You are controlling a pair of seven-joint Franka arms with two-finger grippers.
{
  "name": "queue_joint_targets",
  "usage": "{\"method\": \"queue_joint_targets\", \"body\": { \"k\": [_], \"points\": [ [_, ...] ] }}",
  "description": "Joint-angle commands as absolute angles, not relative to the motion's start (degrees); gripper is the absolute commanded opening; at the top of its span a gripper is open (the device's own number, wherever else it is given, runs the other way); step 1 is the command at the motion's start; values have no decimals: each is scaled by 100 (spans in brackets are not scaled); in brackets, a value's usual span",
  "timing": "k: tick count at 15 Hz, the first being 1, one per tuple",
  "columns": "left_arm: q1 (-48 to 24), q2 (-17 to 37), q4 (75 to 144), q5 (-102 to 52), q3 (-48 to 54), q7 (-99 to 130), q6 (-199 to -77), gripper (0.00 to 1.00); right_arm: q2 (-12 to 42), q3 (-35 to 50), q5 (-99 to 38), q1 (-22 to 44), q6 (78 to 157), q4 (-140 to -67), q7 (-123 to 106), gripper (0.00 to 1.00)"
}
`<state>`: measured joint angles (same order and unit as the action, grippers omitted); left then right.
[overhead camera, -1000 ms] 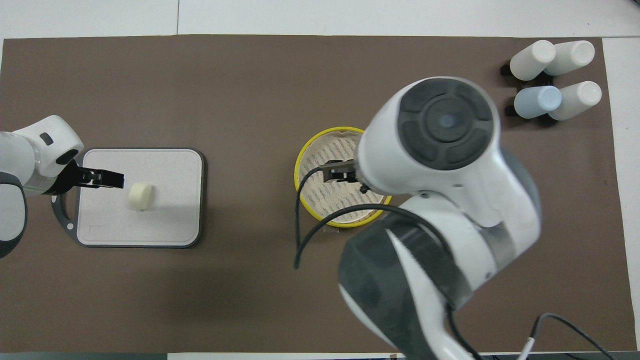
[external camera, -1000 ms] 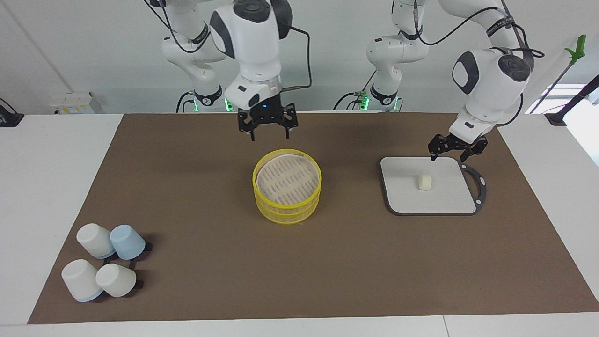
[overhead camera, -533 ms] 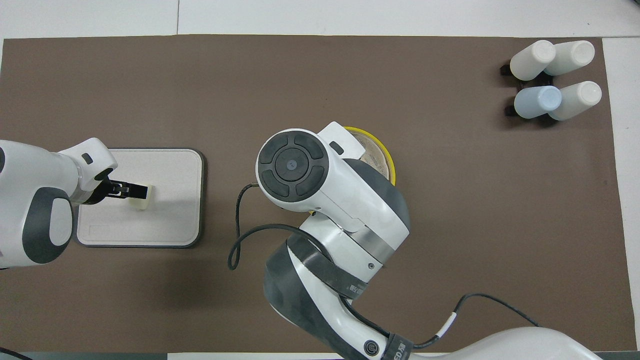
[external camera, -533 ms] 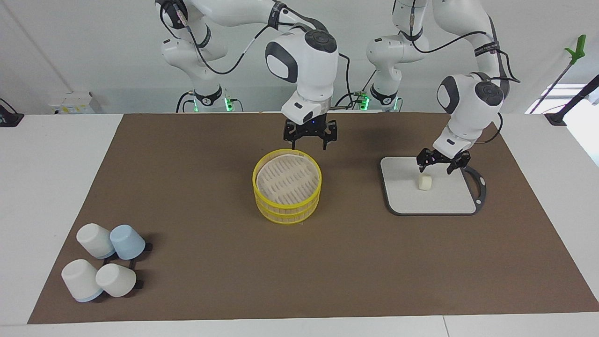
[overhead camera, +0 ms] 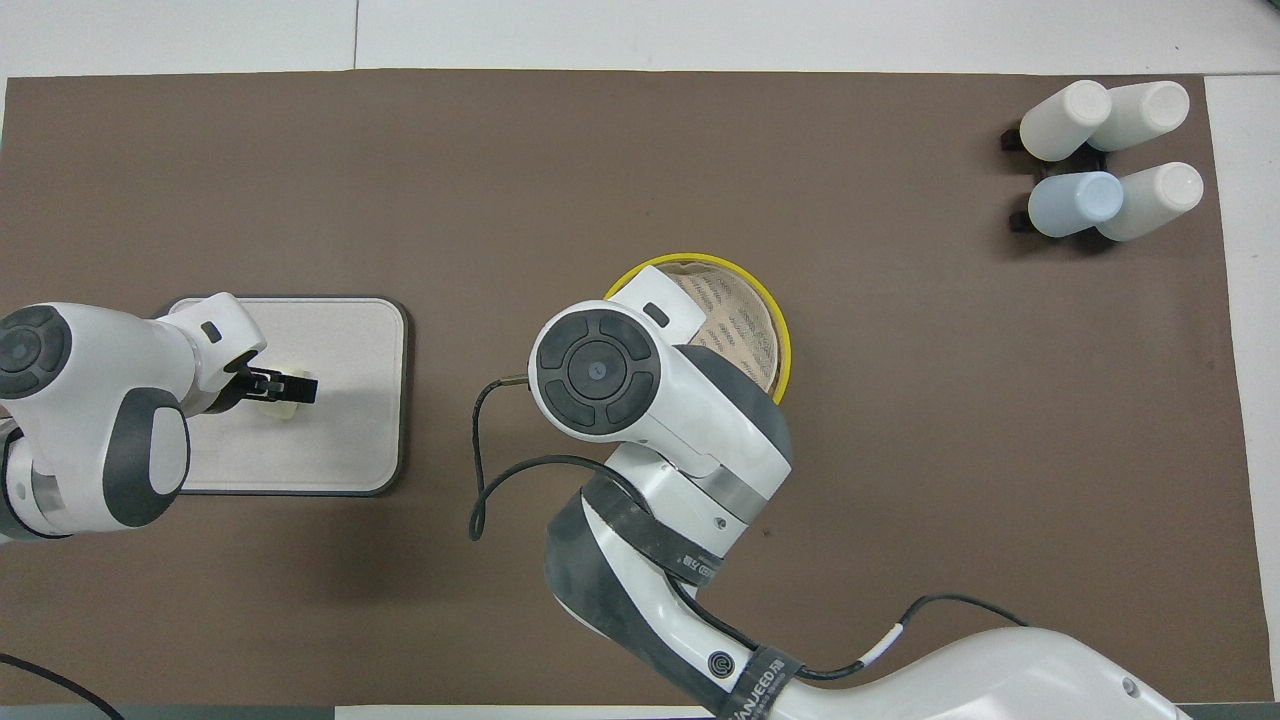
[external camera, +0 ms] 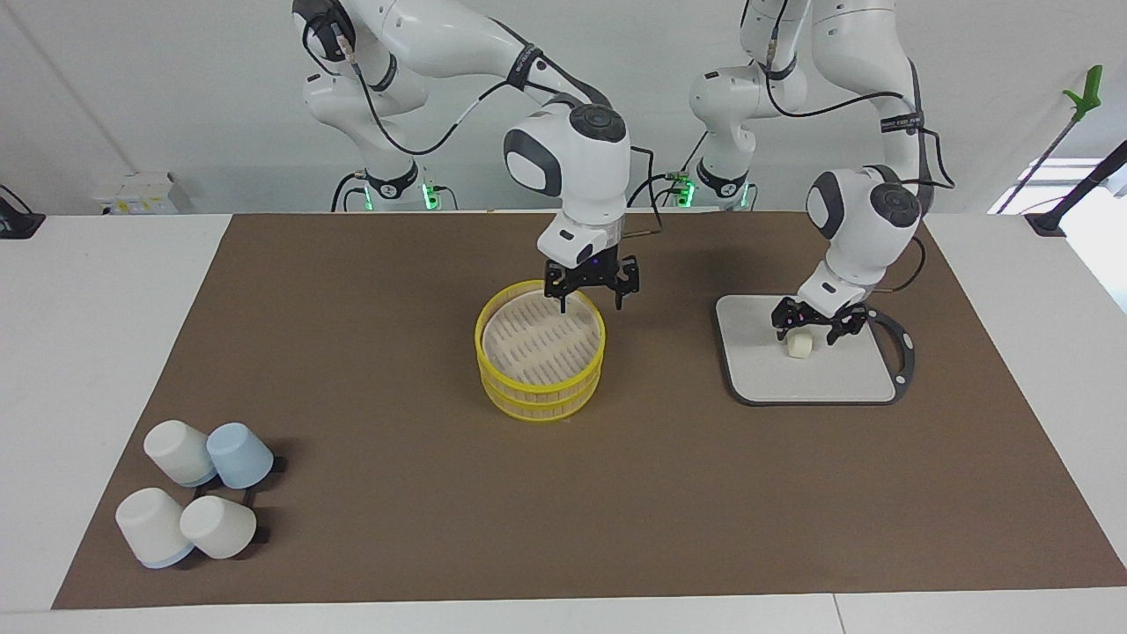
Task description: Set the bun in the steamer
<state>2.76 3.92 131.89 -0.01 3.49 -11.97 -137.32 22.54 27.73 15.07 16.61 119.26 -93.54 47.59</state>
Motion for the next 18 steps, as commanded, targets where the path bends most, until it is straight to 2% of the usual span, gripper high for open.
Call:
{"method": "queue_joint_targets", "body": {
  "k": [1, 3, 4, 8, 10, 11, 15, 18],
  "points": [
    [255, 369, 13272, -70, 334, -1318, -13887, 100, 2250, 2839, 1626, 1564, 12348, -9650, 4799, 94],
    [255, 369, 13280, -70, 334, -1310, -13904, 99, 2241, 2839, 1643, 1556, 12375, -9712, 4720, 87],
    [255, 369, 13280, -79, 334, -1310, -13904, 92, 2259, 2839, 1644, 1556, 12410, -9721, 4685, 85],
    [246, 378, 13289, -79, 334, -1275, -13896, 53, 2250, 2830, 1652, 1573, 12788, -10019, 4632, 78],
    [246, 378, 13280, -79, 334, -1266, -13904, 43, 2250, 2830, 1652, 1573, 12788, -10020, 4623, 77],
    [246, 378, 13280, -79, 334, -1257, -13904, 36, 2250, 2839, 1652, 1573, 12788, -10020, 4623, 74],
    [246, 413, 13245, -70, 334, -1239, -13878, 27, 2250, 2830, 1661, 1556, 12832, -10055, 4588, 52],
    [246, 448, 13096, -79, 334, -1222, -13738, 27, 2250, 2830, 1687, 1547, 13007, -10186, 4483, 50]
  ]
}}
